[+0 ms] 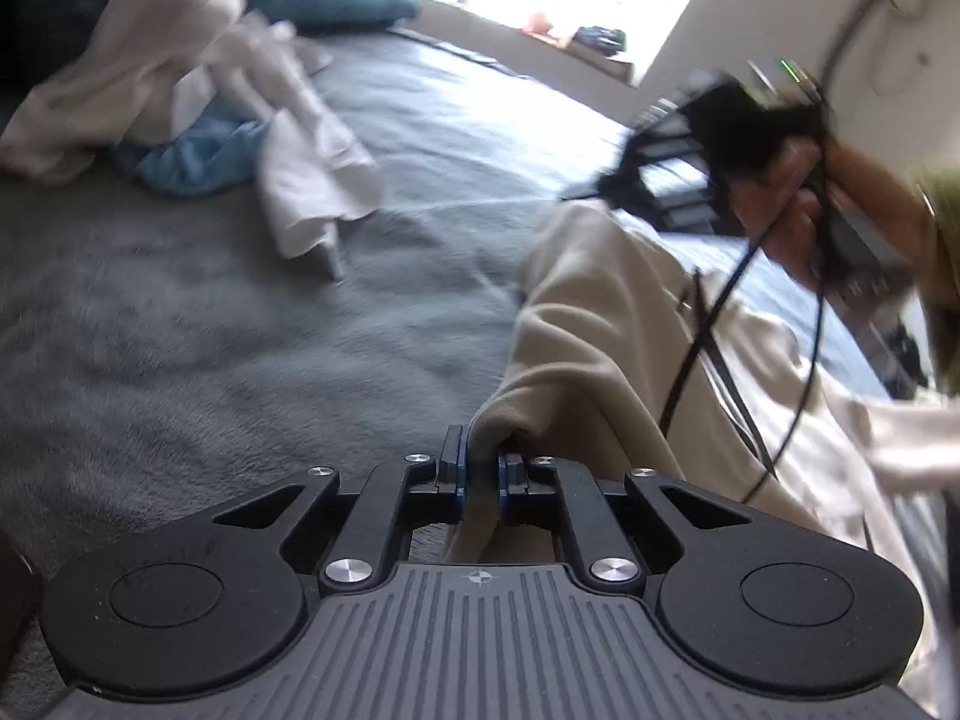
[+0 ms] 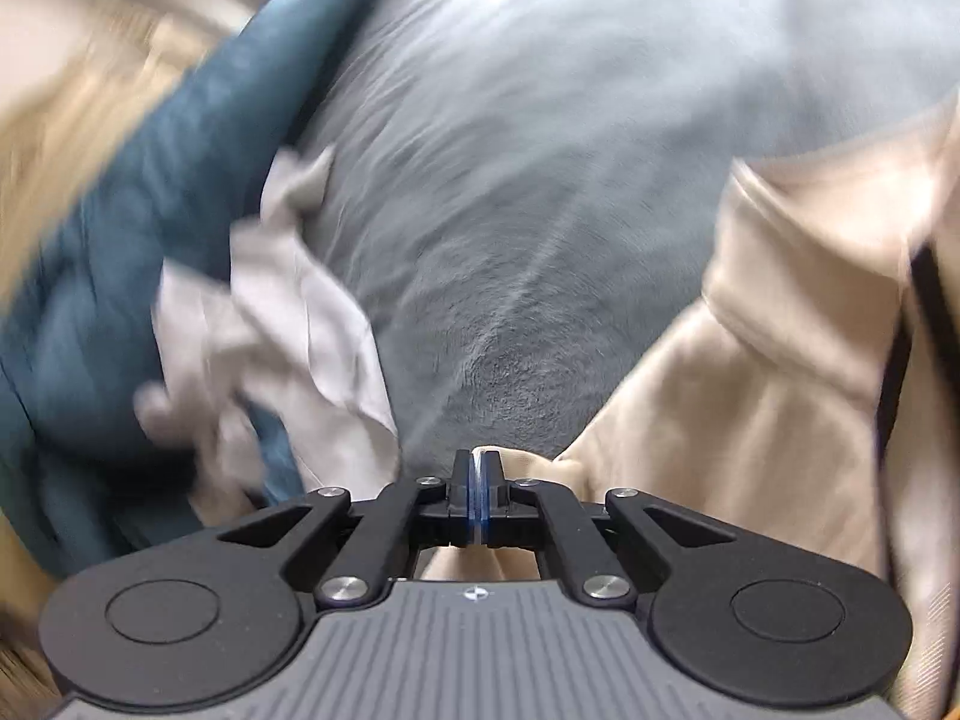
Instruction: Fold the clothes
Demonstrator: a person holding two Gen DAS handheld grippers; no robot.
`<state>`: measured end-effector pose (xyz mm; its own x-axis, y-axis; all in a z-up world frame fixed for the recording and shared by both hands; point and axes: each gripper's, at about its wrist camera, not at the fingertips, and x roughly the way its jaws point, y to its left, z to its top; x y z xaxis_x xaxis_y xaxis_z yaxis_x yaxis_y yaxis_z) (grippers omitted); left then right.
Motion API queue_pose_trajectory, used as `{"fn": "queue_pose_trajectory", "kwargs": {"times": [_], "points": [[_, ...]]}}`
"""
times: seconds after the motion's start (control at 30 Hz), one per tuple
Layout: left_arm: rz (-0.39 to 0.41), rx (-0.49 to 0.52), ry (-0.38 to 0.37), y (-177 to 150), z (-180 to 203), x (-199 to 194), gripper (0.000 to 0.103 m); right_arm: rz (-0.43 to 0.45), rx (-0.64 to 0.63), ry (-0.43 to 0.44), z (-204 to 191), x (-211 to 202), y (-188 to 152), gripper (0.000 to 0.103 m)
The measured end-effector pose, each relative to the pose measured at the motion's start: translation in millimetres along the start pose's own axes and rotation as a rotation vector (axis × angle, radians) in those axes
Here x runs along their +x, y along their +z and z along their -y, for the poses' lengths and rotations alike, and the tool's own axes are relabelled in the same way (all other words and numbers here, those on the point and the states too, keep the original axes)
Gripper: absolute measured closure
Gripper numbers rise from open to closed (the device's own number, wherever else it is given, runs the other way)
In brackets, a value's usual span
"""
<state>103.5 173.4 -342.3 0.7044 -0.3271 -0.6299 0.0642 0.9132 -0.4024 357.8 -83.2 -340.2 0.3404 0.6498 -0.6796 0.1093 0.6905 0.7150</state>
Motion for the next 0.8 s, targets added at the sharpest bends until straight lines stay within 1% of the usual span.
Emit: {"fn": "queue_pose_trajectory", "kwargs": {"times": [0.1,0.17,0.23,0.27,0.3,0.33,0.37,0.4,0.43,0.47,0.5,0.57,0.63,0.67,0.7,0.73,0.8], "points": [[-0.003,-0.017,-0.004,0,-4,1,0.095,0.013,0.097,0.068,13,5,3,0.101],[-0.005,-0.034,-0.017,-1,-7,0,0.095,0.008,0.131,0.109,17,10,6,0.1],[-0.022,-0.05,-0.019,-3,-11,2,0.095,-0.066,0.133,0.15,18,23,9,0.1],[-0.036,-0.06,-0.019,-4,-14,4,0.095,-0.084,0.12,0.134,15,25,12,0.098],[-0.049,-0.067,-0.017,-4,-17,5,0.094,-0.098,0.101,0.122,11,26,14,0.098],[-0.059,-0.069,-0.02,-4,-19,5,0.094,-0.099,0.068,0.119,6,21,17,0.095],[-0.067,-0.067,-0.027,-4,-21,5,0.093,-0.1,0.045,0.109,2,15,18,0.085],[-0.07,-0.061,-0.026,-4,-21,4,0.091,-0.101,0.021,0.099,-3,9,20,0.077],[-0.073,-0.054,-0.021,-3,-21,4,0.091,-0.107,-0.01,0.081,-7,3,20,0.064],[-0.072,-0.045,-0.016,-3,-20,2,0.088,-0.127,-0.062,0.042,-13,1,19,0.063],[-0.069,-0.033,-0.008,-3,-19,0,0.081,-0.151,-0.116,0.007,-18,-1,16,0.063],[-0.061,-0.001,0.007,-3,-16,-3,0.074,-0.222,-0.221,-0.041,-26,3,6,0.063],[-0.052,0.048,0.023,-3,-12,-4,0.074,-0.275,-0.3,-0.065,-32,11,-6,0.063],[-0.046,0.075,0.03,-4,-9,-4,0.074,-0.297,-0.334,-0.07,-33,15,-12,0.069],[-0.039,0.1,0.037,-4,-7,-3,0.074,-0.316,-0.366,-0.075,-35,19,-17,0.076],[-0.031,0.124,0.043,-4,-4,-2,0.074,-0.324,-0.387,-0.078,-36,21,-22,0.094],[-0.008,0.175,0.052,-4,2,-1,0.074,-0.307,-0.396,-0.082,-36,22,-26,0.097]]}}
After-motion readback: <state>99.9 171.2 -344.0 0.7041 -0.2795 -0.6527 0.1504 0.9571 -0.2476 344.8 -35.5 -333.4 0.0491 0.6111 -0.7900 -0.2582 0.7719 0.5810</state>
